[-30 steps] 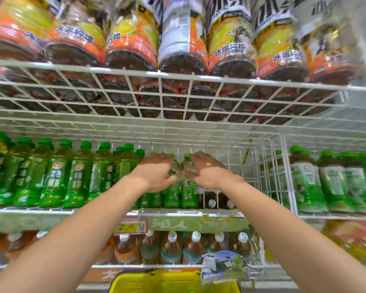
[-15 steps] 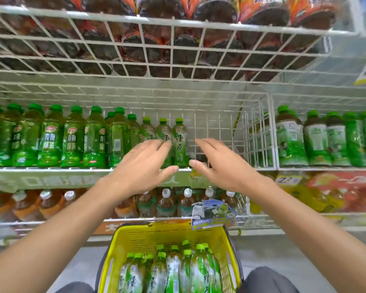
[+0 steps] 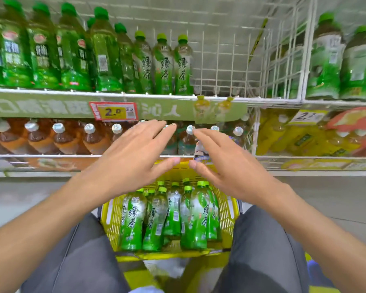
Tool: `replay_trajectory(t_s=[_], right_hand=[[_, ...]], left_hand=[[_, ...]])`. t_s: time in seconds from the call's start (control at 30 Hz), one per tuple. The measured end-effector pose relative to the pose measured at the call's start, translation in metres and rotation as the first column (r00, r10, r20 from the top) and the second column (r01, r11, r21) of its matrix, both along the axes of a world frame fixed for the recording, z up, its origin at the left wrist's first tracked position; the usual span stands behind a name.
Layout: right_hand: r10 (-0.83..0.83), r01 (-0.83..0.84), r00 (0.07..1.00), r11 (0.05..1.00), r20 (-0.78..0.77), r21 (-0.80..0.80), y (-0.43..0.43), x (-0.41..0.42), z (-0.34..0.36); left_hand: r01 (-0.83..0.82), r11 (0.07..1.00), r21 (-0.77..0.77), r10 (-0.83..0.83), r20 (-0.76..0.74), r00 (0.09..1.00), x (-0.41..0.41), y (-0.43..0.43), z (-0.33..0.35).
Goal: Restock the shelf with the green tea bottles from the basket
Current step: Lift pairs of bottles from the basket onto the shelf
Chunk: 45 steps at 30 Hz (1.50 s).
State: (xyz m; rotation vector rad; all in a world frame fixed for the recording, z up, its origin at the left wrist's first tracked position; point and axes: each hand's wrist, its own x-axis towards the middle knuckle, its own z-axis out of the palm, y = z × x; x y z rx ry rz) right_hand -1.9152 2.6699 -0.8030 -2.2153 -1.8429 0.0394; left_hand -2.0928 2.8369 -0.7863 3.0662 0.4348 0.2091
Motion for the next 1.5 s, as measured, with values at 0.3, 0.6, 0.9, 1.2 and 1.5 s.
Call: replay_trajectory(t_s=[0.3, 0.6, 0.9, 1.2, 1.5], right_hand=[[-0.052, 0.037, 0.995, 0.986, -0.090, -0.160, -0.003, -0.002, -0.090], [-0.303, 0.204, 0.943, 0.853, -0.138, -0.480, -0.009, 0.032, -0.184], [-0.393, 0.205, 0.880, 0.820, -0.266, -0.534, 0.006, 0.048, -0.210], [-0.453, 0.148, 0.702, 0.848, -0.550, -0.510, 0.007, 0.056, -0.221], [-0.517, 0.122, 0.519, 0.833, -0.681, -0.539, 0.010, 0.046, -0.229]], left_hand=[[-0.117, 0.981, -0.154, 0.086, -0.196, 0.977, -0.005, 0.012, -0.087], [-0.347, 0.854, -0.389, 0.125, -0.493, 0.861, 0.034, 0.026, -0.196], [-0.579, 0.669, -0.466, 0.235, -0.606, 0.760, 0.058, 0.029, -0.266], [-0.643, 0.372, -0.669, 0.251, -0.595, 0.764, 0.042, 0.041, -0.279], [-0.571, 0.201, -0.796, 0.072, -0.569, 0.819, 0.012, 0.065, -0.240]])
